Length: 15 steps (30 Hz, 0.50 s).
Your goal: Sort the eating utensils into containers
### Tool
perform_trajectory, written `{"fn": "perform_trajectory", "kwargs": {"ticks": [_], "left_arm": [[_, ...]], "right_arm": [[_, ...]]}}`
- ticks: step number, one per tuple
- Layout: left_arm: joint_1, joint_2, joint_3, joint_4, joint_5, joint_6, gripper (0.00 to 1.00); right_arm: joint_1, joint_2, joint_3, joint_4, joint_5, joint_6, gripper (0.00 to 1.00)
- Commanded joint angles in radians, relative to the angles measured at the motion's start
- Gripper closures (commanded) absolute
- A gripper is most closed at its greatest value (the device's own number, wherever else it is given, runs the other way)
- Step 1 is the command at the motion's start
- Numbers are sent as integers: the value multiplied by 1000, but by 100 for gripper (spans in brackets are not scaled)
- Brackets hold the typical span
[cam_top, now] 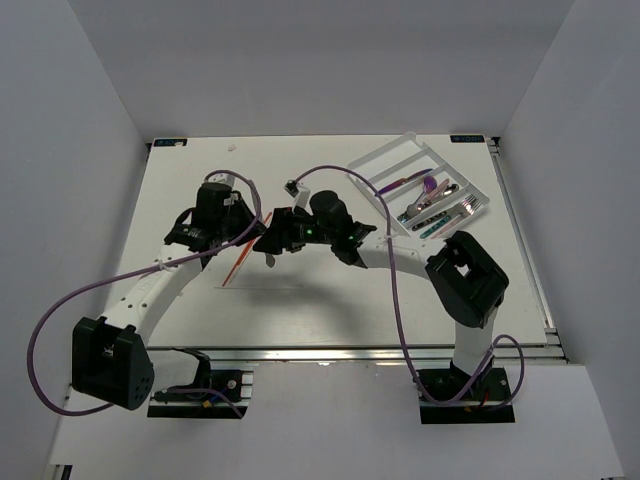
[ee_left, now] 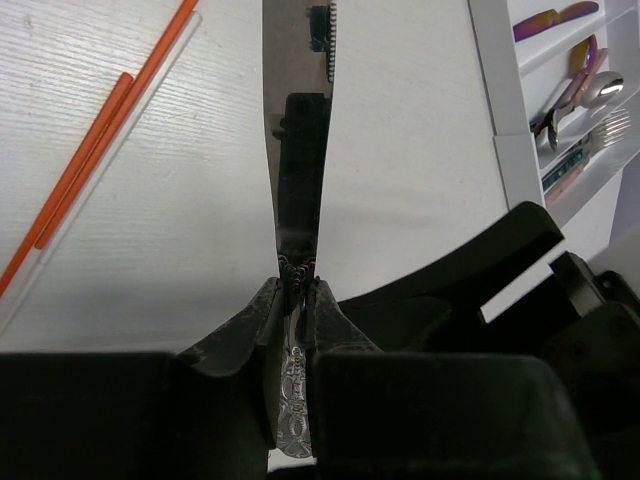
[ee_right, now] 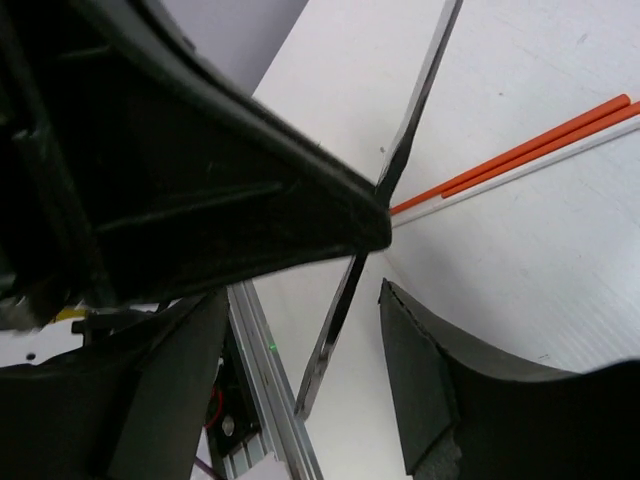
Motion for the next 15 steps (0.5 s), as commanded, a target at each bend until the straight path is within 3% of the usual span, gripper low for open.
{"fn": "perform_trajectory", "kwargs": {"ticks": [1,3,6,7,8,9,10,12,13,15], "left_arm": [[-10,-27,1,52,26,-19,100],[-8,-30,4,52,26,-23,100],[-10,-39,14,47,23,-23,100],[-8,-38,17,42,17,-19,96],[-10,-38,24,41,14,-16,90],[-10,-39,27,38,12,-13,79],[-10,-39,31,30,6,-12,63],[-10,-45,69,-3,-55,0,7],[-10,-47,95,-60,-87,23,2],[-10,-67,192,-140,-253,49,2]], "right_arm": [[12,34,69,-48,52,-8,34],[15,42,75,-55,67,-6,36],[15,50,72,-42,69,0,55],[15,48,69,-36,69,2,76],[15,45,65,-20,72,2,90],[15,40,60,-14,76,2,100],[15,30,52,-14,85,3,100],[4,19,48,-28,122,0,100],[-22,7,39,-37,133,12,100],[-66,-9,22,-80,173,54,100]]}}
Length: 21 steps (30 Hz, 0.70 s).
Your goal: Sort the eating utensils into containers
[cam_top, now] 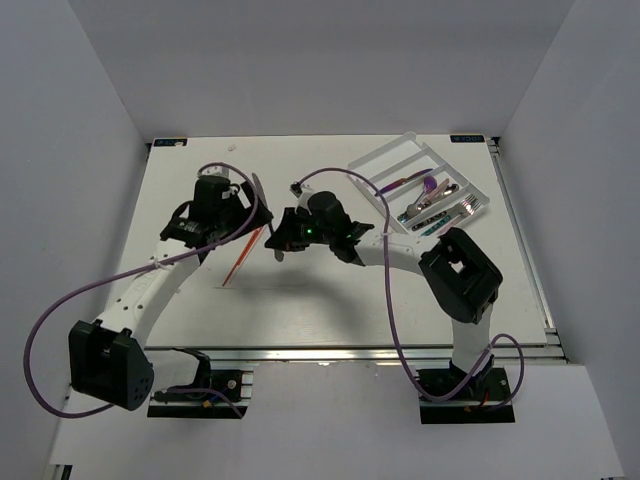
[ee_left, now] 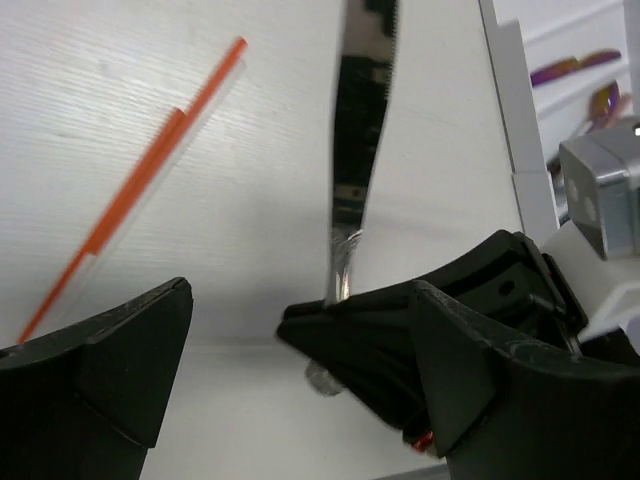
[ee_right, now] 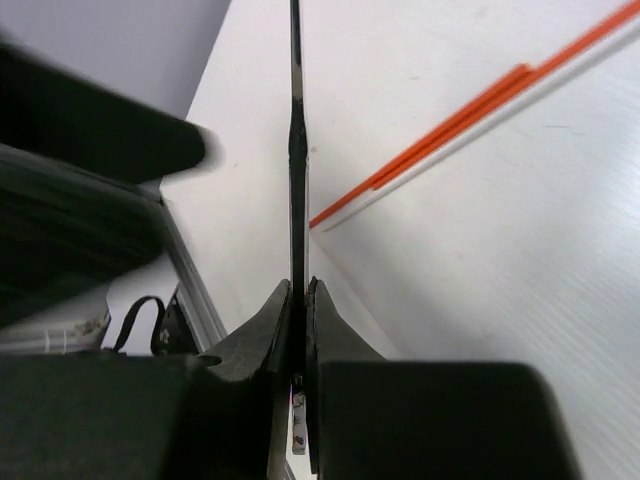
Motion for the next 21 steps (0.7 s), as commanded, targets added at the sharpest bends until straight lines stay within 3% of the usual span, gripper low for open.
{"fn": "perform_trajectory", "kwargs": {"ticks": [1,3,6,10,15,18,21], "left_arm": [[-5,-76,164,-154,-234,55,2],[-5,-110,205,-210,-401,94,2],[-5,-190,212,-259,-538,175,2],[-5,-302,30,-179,-613,261,2],[-3,-400,-155,-100,-647,246,2],[-3,-365,-152,-109,-632,238,2],[-3,-314,-148,-90,-597,249,2]], "right_arm": [[-92,-80,-26,-14,79,64,100],[-190,-101,-75,-55,131,157,100],[-309,-135,-83,-118,244,193,100],[-431,-109,15,-309,459,203,100],[-520,-48,130,-410,650,275,100],[-559,86,332,-508,668,305,100],[-585,163,432,-551,656,341,100]]}}
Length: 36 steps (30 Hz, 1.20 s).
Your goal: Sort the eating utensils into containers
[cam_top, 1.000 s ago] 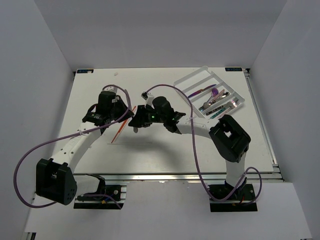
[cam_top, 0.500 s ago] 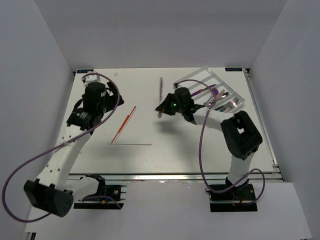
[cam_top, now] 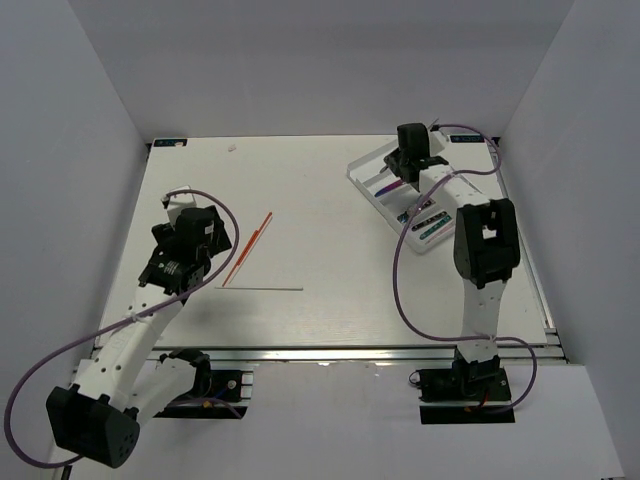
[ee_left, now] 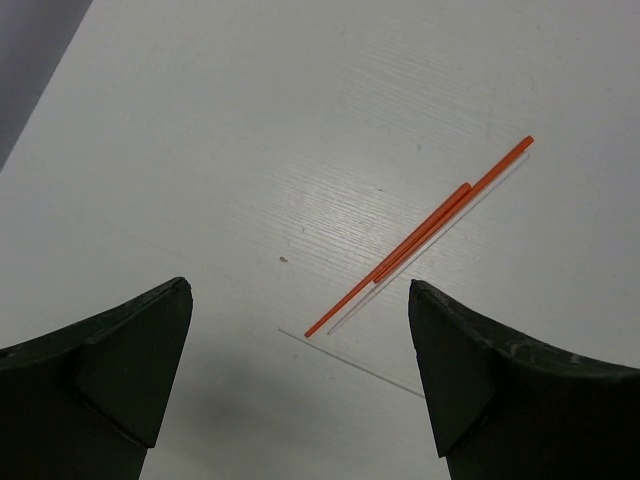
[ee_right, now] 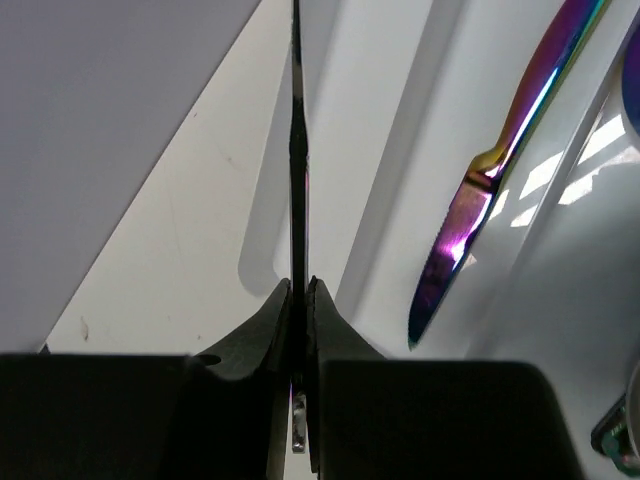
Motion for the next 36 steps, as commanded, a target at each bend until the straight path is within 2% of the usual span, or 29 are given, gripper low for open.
{"fn": "perform_trajectory", "kwargs": {"ticks": [1,3,8,12,19,28,32,36], "left_arm": [[1,29,17,30,8,14,2],[1,52,17,27,14,12,2],[4,38,12,36,22,17,2],[9,41,12,41,33,20,2],[18,53,12,43,48,22,2],[26,56,11,40,54,22,2],[26,52,11,40,56,22,2],[26,52,11,41,56,22,2]], "right_arm": [[-23,103,160,-104,80,78,100],[-26,156,219,-167,102,104,100],[-29,193,237,-114,103,153,100],[-31,265,315,-166,106,165,100],[-29,246,245,-109,91,181,92],[-25,190,130,-54,61,211,92],[-20,191,134,-48,37,208,91],[-15,179,133,-28,16,205,68]]}}
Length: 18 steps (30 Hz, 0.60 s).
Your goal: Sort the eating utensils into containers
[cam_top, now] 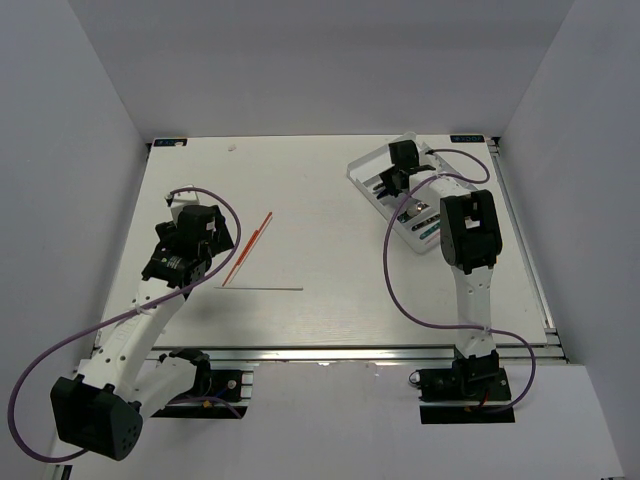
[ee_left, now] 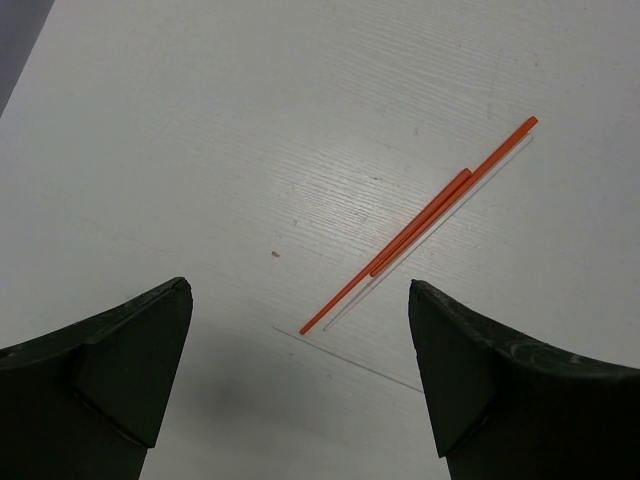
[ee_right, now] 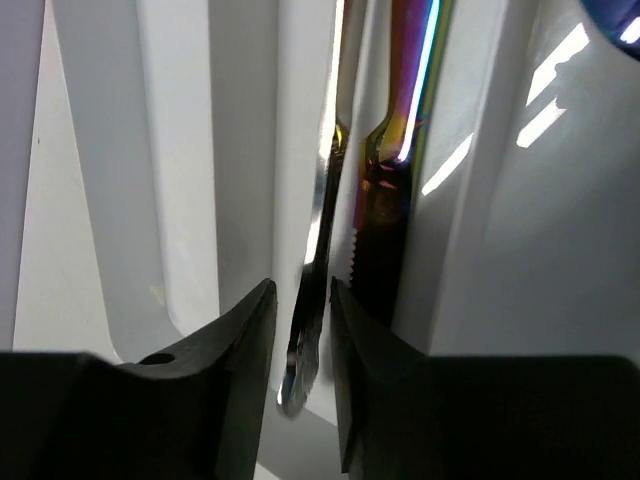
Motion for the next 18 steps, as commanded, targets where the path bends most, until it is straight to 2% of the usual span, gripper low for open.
{"fn": "perform_trajectory", "kwargs": {"ticks": [1,4,8,9,10,12,13,16,18], "left_arm": [[6,-12,9,18,6,6,2],[6,-15,8,18,6,7,2],[6,-13,8,18,5,7,2],[6,-13,8,18,5,7,2],[6,-12,8,18,5,7,2],[6,-7,9,18,5,7,2],[6,-5,11,17,3,6,2],[9,10,17,15,9,3,2],[9,53,25,35,60,9,2]], "right_arm": [[8,-76,9,57,-14,6,65],[9,-89,14,54,-17,0,60],[17,-119,32,54,-17,-38,41],[25,-130,41,60,-17,-78,32],[29,-141,40,78,-26,-112,28],[52,-185,40,155,-57,-196,25],[63,-196,52,164,-86,-294,24],[129,-233,121,72,-83,-502,22],[176,-285,105,11,-77,-583,20]]}}
